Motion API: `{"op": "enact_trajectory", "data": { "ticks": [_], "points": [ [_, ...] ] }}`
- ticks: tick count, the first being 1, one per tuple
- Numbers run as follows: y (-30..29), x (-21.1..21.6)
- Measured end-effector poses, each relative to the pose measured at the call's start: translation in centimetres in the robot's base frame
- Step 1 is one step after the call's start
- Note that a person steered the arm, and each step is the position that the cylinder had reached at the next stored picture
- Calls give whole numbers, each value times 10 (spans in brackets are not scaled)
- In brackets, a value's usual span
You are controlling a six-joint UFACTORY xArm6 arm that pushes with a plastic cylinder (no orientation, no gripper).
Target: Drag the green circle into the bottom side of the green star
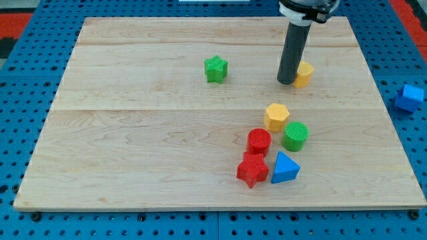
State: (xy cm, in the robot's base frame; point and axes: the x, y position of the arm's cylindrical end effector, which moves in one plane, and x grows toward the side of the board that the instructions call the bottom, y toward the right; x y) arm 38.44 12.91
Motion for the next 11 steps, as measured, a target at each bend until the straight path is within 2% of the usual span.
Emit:
{"op": "enact_trajectory", "data": {
  "ticks": [2, 3, 4, 5, 7, 8, 9, 10, 11],
  "points": [
    [127, 67],
    [106, 118],
    [68, 141],
    [-27, 107],
    [-13, 121],
    [-74, 134],
    [-136, 123],
    [-155, 88],
    [-145, 79]
  ]
}}
